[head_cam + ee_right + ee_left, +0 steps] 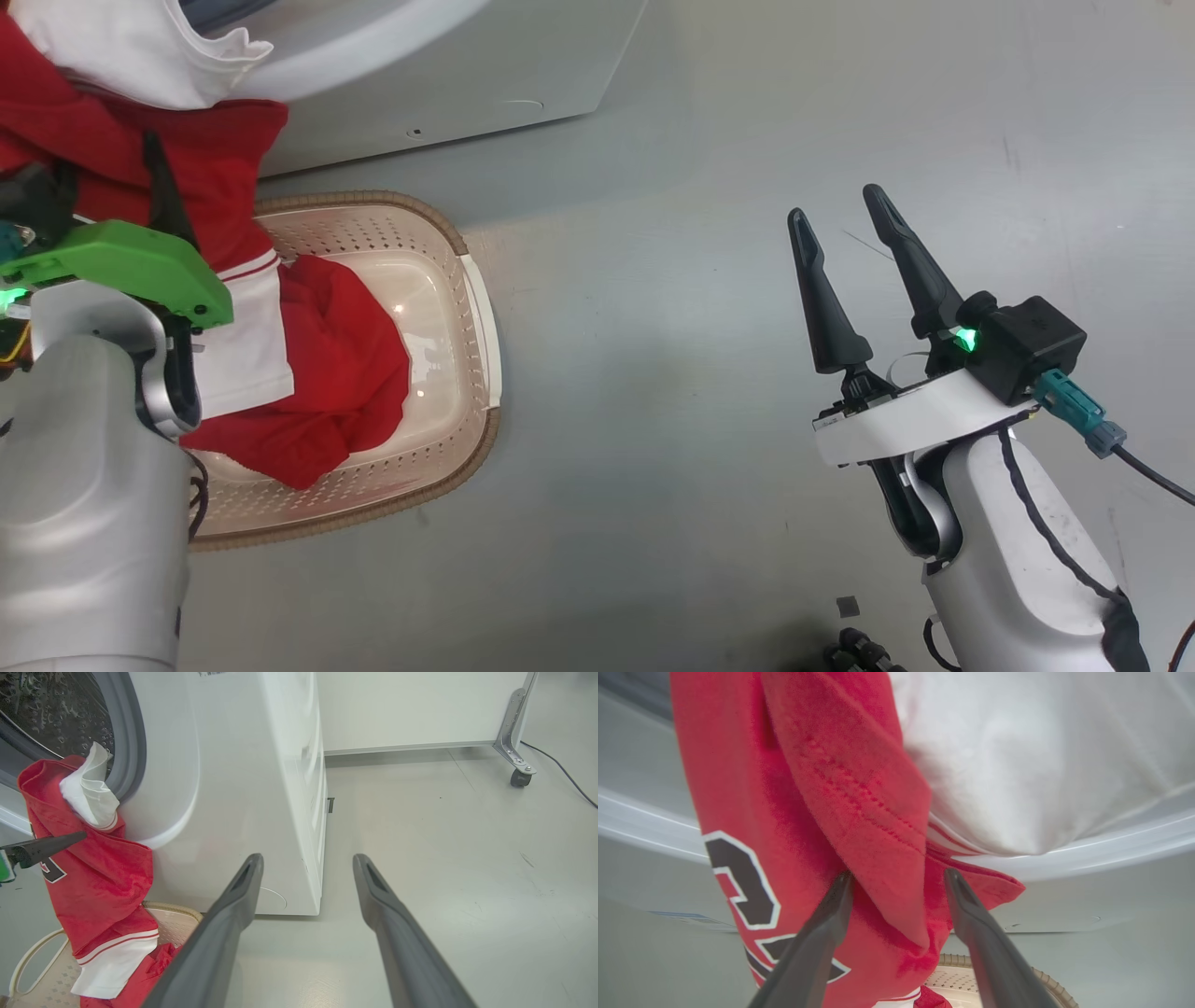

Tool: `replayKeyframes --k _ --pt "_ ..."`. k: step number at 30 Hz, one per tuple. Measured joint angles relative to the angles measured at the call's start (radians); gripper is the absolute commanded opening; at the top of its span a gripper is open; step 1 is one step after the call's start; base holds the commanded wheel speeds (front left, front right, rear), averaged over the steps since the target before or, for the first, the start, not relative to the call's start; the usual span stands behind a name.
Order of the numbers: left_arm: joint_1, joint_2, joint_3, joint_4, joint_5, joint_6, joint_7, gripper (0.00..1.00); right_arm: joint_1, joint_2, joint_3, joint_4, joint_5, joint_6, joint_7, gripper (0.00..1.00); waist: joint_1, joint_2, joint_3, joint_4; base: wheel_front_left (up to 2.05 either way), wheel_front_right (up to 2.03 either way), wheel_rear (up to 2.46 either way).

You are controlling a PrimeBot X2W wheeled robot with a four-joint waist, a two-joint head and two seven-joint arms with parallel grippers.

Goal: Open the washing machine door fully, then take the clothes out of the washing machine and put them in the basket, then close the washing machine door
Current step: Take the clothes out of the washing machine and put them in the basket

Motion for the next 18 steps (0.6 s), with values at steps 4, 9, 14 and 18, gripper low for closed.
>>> replayKeyframes --k 4,9,14,18 --pt "-0.029 0.006 0.032 0.036 0.000 0.000 -0.006 1.00 -0.001 0.000 0.001 0.001 0.007 0.000 0.000 1.00 0.0000 0.0000 0.005 -0.006 0.00 0.00 0.00" --pt "-0.062 0.009 0.060 0.083 -0.006 0.008 -0.016 0.33 -0.014 0.000 0.006 0.002 0.008 0.000 0.000 1.00 0.0000 0.0000 0.006 -0.013 0.00 0.00 0.00" --pt "-0.080 0.008 0.062 0.110 -0.006 0.008 -0.033 0.00 -0.015 0.000 0.007 0.004 0.018 0.000 0.000 1.00 0.0000 0.0000 0.008 -0.017 0.00 0.00 0.00" --pt "-0.081 0.004 0.062 0.130 -0.006 0.008 -0.056 0.00 -0.016 0.000 0.006 0.006 0.018 0.000 0.000 1.00 0.0000 0.0000 0.008 -0.016 0.00 0.00 0.00"
